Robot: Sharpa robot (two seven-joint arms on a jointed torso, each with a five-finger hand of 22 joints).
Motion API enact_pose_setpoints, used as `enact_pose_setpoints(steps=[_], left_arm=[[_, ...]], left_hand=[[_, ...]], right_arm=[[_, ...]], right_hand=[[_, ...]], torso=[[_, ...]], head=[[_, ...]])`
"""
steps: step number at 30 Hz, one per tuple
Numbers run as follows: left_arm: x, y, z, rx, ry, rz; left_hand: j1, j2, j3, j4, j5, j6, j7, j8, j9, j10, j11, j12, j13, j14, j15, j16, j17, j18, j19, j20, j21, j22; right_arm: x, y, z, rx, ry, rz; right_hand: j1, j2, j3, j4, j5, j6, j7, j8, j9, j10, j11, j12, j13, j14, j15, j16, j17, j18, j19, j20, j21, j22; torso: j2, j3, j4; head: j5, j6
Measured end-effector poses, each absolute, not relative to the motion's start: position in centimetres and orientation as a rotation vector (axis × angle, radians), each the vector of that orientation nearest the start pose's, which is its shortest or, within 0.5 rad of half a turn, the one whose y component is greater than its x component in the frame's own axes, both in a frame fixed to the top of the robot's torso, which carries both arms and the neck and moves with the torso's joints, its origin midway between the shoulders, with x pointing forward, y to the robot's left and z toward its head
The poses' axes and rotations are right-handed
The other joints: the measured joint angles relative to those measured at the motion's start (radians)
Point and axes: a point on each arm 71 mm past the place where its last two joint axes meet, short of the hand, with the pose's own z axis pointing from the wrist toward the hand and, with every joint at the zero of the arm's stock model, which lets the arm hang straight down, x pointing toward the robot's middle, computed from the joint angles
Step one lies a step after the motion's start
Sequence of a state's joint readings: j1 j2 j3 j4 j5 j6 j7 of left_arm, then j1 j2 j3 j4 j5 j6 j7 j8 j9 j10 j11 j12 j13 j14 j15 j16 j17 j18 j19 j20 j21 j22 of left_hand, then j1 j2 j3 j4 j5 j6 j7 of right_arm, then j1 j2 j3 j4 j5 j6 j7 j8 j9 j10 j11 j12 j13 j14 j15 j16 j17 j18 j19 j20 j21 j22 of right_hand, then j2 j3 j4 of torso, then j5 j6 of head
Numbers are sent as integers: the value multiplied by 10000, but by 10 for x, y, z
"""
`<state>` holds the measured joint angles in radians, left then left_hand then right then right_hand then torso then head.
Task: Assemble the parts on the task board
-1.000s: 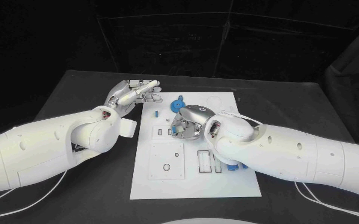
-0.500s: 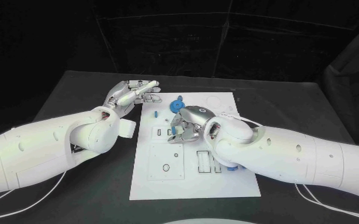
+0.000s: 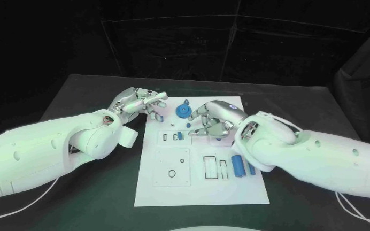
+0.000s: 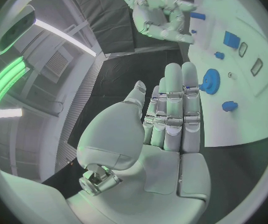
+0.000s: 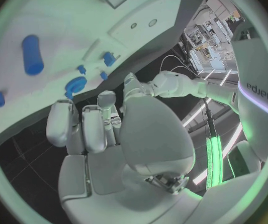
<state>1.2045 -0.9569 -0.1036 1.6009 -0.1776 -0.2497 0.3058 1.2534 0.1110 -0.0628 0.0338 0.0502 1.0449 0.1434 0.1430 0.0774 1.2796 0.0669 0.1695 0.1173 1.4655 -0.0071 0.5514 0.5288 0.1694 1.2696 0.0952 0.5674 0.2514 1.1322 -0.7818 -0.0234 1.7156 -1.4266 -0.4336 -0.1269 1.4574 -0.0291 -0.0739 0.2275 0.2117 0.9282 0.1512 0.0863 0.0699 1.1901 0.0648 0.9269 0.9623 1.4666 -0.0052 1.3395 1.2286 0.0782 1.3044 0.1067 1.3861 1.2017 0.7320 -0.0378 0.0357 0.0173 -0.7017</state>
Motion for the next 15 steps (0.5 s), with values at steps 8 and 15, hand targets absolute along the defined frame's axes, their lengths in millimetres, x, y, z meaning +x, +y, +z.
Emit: enact_pose_setpoints(steps=[8,15], left_arm=[[465,216,-186,-6772,20072,-11803],[475,198,-184,-4415,22228,-8657]], left_hand=[[-771,76,-651,783,0,-76,-112,354,163,67,-153,1197,1033,3,-183,5514,5570,-1,665,-191,2634,2448],[-1361,424,-1443,1876,0,200,-494,1346,703,171,-480,3473,2914,0,-502,8622,7781,-488,1644,-531,5571,6160]], right_arm=[[464,-187,-137,978,15442,9849],[482,-217,-129,2586,15251,10062]], right_hand=[[497,180,345,-345,388,2,-4,33,-5,-149,-22,-483,-556,0,0,-828,-904,154,-392,-85,-514,-782],[302,-12,190,-279,388,2,-4,67,-10,-110,-61,-483,-626,0,0,-882,-935,153,-392,-85,-559,-845]], torso=[[-209,74,-37],[-408,168,-57]], head=[[65,-83],[150,-193]])
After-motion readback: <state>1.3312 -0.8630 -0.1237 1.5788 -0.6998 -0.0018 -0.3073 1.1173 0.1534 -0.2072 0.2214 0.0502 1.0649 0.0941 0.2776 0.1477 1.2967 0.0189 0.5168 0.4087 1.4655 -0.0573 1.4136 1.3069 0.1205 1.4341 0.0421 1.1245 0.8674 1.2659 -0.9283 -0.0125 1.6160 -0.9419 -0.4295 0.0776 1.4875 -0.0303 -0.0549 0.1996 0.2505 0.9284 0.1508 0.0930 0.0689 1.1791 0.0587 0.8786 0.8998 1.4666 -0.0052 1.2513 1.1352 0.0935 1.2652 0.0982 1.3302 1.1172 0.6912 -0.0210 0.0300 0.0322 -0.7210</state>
